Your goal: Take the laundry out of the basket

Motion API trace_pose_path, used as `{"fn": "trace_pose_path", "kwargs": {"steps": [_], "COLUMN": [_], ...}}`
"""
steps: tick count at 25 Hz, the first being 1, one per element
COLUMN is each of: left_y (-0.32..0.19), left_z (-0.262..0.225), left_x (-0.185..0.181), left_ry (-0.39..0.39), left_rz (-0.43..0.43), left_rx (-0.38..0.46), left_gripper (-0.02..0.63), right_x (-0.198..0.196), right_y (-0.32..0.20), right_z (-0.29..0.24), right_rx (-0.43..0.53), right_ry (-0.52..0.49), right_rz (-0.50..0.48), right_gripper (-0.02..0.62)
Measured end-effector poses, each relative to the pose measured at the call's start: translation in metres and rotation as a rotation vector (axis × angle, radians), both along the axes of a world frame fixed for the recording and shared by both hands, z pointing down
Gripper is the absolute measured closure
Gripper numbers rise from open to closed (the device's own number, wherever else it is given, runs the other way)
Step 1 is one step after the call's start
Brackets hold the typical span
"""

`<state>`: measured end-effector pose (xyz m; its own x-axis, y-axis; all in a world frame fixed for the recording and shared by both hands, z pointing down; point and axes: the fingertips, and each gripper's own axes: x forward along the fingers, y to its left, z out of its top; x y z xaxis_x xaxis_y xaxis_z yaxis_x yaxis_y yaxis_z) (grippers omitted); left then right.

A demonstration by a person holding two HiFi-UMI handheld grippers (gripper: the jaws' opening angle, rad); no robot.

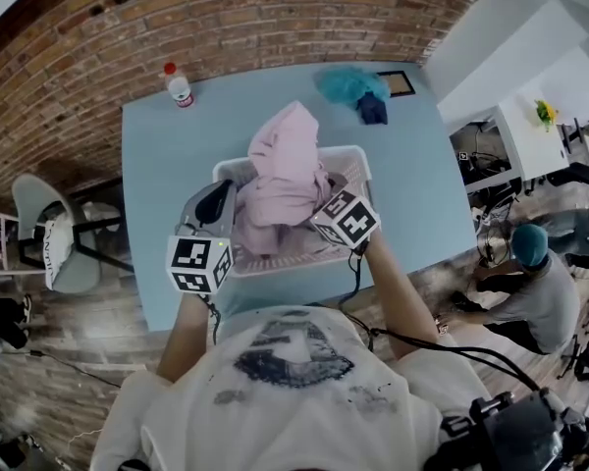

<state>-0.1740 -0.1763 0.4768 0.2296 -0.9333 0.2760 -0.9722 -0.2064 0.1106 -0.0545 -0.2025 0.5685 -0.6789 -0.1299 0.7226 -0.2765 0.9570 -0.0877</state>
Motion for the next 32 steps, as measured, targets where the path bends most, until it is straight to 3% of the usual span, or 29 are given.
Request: {"fn": "trace_pose_path", "kwargs": {"steps": [12,24,32], "left_y": [0.008,-0.002,-0.013], "left_z": [-0.018,-0.035,-0.05], "left_x": [-0.006,-0.001,0.037], "left_ry": [-0.016,-0.031,-0.049], "left_rz": [0.025,-0.013,-0.053], "left_rx": [0.054,0.083,0.108], "left_gripper": [0.615,0.615,0.615], "right_x": [0.009,0.022,0.063], "right_y": [0.002,-0.004,-0.025], "right_z": [-0.061,-0.117,-0.146], "right_rx": [0.087,0.163,0.216], "right_ry": [-0.187,-0.288,-0.346], "right_rz": [0.171,0.183,0.201], "right_gripper": [0.201,0.201,0.201]}}
